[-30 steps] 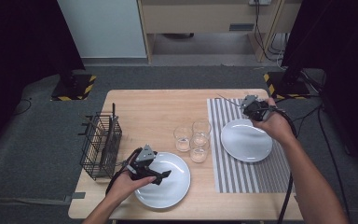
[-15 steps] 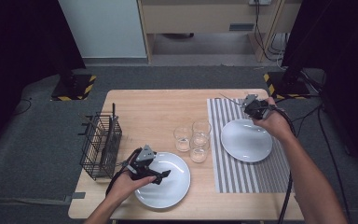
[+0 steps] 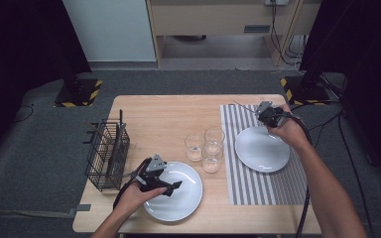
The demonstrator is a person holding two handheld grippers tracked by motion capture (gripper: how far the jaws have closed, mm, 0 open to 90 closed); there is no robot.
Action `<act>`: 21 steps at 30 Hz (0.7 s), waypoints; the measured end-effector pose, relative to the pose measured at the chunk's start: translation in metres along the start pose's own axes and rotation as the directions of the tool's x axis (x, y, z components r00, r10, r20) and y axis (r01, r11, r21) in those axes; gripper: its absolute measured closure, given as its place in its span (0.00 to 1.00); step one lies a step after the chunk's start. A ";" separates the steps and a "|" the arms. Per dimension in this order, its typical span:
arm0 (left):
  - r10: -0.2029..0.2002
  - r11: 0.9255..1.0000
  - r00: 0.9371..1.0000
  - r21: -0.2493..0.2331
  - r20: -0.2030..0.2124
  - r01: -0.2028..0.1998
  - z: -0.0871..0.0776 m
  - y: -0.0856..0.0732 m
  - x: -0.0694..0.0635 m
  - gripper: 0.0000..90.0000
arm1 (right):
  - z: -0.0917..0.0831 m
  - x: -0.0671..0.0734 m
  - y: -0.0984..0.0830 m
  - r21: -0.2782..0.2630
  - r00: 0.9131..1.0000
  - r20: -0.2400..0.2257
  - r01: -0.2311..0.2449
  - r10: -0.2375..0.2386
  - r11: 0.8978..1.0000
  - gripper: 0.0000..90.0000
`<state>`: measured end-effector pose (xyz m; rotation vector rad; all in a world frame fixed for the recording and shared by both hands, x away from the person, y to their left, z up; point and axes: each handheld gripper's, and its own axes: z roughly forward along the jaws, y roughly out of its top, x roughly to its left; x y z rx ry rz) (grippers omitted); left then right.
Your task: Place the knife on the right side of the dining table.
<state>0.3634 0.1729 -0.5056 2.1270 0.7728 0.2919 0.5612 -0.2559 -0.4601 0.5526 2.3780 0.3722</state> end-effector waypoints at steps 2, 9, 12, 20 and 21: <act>0.006 1.000 1.000 0.005 -0.005 -0.006 0.001 0.000 0.000 0.04 | 0.000 0.000 0.000 0.000 1.000 -0.001 0.004 -0.004 1.000 0.93; 0.017 1.000 1.000 0.005 -0.013 -0.017 -0.001 0.001 0.001 0.04 | 0.003 0.000 -0.003 0.010 1.000 0.002 0.000 0.000 1.000 0.93; 0.017 1.000 1.000 -0.001 -0.016 -0.017 -0.002 0.002 0.001 0.04 | 0.004 -0.002 -0.004 0.012 1.000 0.004 -0.011 0.011 1.000 0.93; 0.023 1.000 0.999 0.000 -0.029 -0.023 -0.004 0.003 0.002 0.04 | 0.011 -0.005 -0.007 0.022 1.000 0.007 -0.009 0.009 1.000 0.93; 0.022 1.000 0.999 0.001 -0.030 -0.022 -0.004 0.003 0.002 0.04 | 0.012 -0.005 -0.007 0.022 1.000 0.007 -0.005 0.005 1.000 0.93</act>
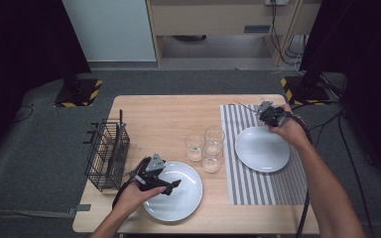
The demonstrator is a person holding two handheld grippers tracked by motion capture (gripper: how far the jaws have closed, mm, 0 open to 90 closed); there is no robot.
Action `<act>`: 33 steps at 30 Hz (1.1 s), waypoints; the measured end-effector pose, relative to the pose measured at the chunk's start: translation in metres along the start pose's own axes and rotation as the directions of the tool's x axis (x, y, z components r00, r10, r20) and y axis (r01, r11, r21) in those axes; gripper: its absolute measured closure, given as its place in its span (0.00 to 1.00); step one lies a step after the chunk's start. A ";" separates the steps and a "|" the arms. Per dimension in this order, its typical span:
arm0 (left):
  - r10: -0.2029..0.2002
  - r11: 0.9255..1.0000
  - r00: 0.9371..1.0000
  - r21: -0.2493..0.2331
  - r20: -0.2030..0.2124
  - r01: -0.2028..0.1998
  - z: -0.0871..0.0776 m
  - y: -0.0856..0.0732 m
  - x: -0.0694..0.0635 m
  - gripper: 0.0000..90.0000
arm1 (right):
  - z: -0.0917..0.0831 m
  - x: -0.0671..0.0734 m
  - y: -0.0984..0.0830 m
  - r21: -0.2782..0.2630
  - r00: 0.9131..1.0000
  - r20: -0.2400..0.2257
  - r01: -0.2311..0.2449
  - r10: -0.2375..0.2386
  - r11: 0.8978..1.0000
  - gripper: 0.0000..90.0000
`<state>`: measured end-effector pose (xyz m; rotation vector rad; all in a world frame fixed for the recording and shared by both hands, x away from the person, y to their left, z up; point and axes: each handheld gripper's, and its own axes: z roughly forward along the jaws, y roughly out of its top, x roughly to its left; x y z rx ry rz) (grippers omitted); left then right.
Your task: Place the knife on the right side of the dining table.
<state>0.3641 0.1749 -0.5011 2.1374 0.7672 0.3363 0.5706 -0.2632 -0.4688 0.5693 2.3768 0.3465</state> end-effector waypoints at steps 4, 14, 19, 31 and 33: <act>0.008 1.000 1.000 0.013 0.007 -0.008 0.004 -0.001 -0.002 0.04 | 0.005 0.000 0.001 0.000 1.000 -0.009 0.001 -0.001 1.000 0.93; 0.014 1.000 1.000 0.016 0.009 -0.014 0.005 0.000 -0.004 0.04 | 0.016 -0.003 -0.002 0.023 1.000 -0.005 0.024 -0.024 0.999 0.93; 0.016 1.000 1.000 0.022 0.011 -0.016 0.006 -0.001 -0.005 0.04 | 0.020 -0.002 -0.006 0.039 0.999 -0.007 0.036 -0.036 0.999 0.93; 0.018 0.999 1.000 0.031 0.012 -0.019 0.008 -0.002 -0.007 0.04 | 0.032 -0.003 -0.009 0.063 0.998 -0.012 0.061 -0.060 0.996 0.93; 0.020 0.999 1.000 0.033 0.013 -0.020 0.009 -0.002 -0.008 0.04 | 0.033 -0.004 -0.006 0.062 0.998 -0.011 0.058 -0.058 0.996 0.93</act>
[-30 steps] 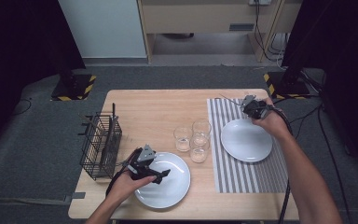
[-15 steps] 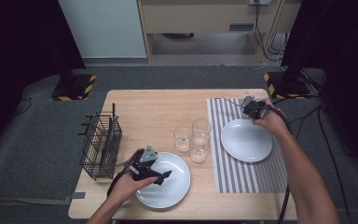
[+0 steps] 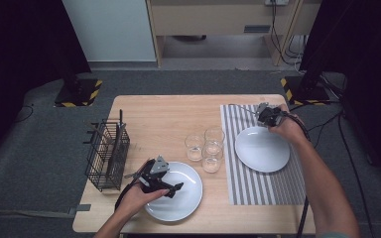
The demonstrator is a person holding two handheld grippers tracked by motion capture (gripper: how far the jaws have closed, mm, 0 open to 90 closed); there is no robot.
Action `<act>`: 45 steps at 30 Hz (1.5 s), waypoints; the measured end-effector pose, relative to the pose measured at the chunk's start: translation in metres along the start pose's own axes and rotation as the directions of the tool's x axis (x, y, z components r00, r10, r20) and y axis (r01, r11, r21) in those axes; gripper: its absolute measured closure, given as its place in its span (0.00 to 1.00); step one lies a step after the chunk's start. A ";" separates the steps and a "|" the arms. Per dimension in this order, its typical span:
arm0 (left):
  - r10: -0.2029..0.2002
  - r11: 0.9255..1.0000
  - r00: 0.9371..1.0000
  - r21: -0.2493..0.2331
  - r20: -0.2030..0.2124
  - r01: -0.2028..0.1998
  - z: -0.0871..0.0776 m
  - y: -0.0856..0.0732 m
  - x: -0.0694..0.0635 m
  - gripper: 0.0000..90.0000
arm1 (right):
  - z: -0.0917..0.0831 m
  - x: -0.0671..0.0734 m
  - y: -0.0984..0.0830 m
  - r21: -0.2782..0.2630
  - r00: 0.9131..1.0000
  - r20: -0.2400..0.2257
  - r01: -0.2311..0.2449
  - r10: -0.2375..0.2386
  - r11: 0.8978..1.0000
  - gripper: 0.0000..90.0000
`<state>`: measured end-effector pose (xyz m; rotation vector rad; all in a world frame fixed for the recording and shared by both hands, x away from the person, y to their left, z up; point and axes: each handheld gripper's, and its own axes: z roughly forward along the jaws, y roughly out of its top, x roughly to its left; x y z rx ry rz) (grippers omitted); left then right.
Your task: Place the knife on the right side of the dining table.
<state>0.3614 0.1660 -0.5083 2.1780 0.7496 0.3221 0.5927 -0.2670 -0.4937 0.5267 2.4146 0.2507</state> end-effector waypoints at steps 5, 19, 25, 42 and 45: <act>-0.003 1.000 1.000 0.000 -0.001 0.003 0.000 0.000 0.001 0.04 | 0.005 -0.003 0.006 0.000 1.000 -0.007 0.014 -0.014 1.000 0.93; -0.015 1.000 1.000 -0.014 -0.005 0.015 -0.007 0.003 0.004 0.04 | 0.016 -0.001 0.011 0.021 0.999 -0.022 0.033 -0.032 0.999 0.93; -0.029 1.000 0.999 -0.012 -0.017 0.028 -0.009 0.002 0.008 0.04 | 0.019 -0.001 0.012 0.019 0.999 -0.019 0.040 -0.039 0.999 0.93; -0.033 0.999 0.999 -0.011 -0.017 0.032 -0.010 0.001 0.009 0.04 | 0.027 0.003 0.013 0.031 0.998 -0.031 0.049 -0.048 0.998 0.92; -0.033 0.999 0.999 -0.012 -0.016 0.033 -0.010 0.001 0.009 0.04 | 0.029 0.004 0.013 0.031 0.999 -0.032 0.045 -0.044 0.999 0.92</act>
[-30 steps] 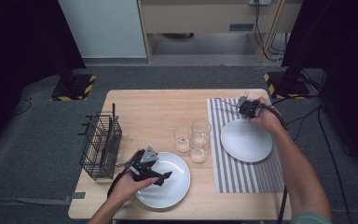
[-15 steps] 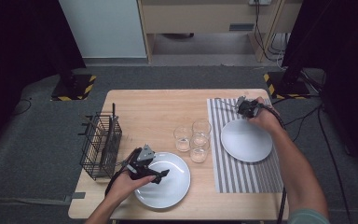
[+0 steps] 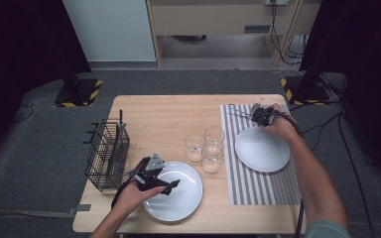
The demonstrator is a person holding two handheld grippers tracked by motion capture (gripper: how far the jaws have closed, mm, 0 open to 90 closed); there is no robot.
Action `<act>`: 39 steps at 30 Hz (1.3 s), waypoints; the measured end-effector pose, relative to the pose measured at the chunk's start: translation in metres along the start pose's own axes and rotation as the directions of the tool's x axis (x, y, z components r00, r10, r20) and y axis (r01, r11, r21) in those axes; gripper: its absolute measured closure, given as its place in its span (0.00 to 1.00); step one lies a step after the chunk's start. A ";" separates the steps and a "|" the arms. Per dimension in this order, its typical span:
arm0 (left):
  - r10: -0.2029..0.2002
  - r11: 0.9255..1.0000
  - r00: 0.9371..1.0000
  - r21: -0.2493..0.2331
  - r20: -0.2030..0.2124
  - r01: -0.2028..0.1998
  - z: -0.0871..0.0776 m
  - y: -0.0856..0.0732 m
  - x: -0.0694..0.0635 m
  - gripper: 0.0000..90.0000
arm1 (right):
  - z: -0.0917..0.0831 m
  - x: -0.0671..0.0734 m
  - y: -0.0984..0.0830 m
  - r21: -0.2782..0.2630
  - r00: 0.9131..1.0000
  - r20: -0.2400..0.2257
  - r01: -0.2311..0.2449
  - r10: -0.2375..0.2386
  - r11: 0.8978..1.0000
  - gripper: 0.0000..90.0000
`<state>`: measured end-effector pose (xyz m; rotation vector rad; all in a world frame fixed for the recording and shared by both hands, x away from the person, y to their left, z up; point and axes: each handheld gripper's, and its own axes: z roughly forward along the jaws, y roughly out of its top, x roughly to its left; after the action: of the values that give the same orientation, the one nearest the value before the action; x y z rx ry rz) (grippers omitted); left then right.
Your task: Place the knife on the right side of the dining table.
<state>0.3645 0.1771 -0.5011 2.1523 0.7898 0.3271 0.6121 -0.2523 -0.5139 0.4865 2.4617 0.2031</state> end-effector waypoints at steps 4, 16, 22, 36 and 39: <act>-0.004 1.000 1.000 -0.002 0.003 0.004 0.000 0.000 0.001 0.04 | 0.002 0.000 0.000 0.002 1.000 -0.002 0.005 -0.005 1.000 0.92; -0.003 1.000 1.000 -0.003 0.006 0.003 -0.001 0.000 -0.001 0.04 | 0.004 0.000 0.001 0.014 1.000 -0.008 0.013 -0.012 1.000 0.92; 0.001 1.000 1.000 -0.005 0.009 -0.001 -0.001 0.001 -0.002 0.04 | 0.004 0.000 0.001 0.017 1.000 -0.011 0.012 -0.011 1.000 0.92; 0.014 1.000 1.000 -0.010 0.006 -0.014 -0.004 0.003 -0.004 0.05 | 0.004 0.001 0.005 0.040 1.000 -0.007 0.027 -0.027 0.999 0.91; 0.018 1.000 1.000 -0.010 0.009 -0.018 -0.005 0.003 -0.004 0.05 | 0.004 0.001 0.005 0.041 1.000 -0.005 0.027 -0.026 0.999 0.90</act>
<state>0.3608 0.1758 -0.4956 2.1511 0.7621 0.3300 0.6150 -0.2472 -0.5170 0.4712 2.4796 0.1434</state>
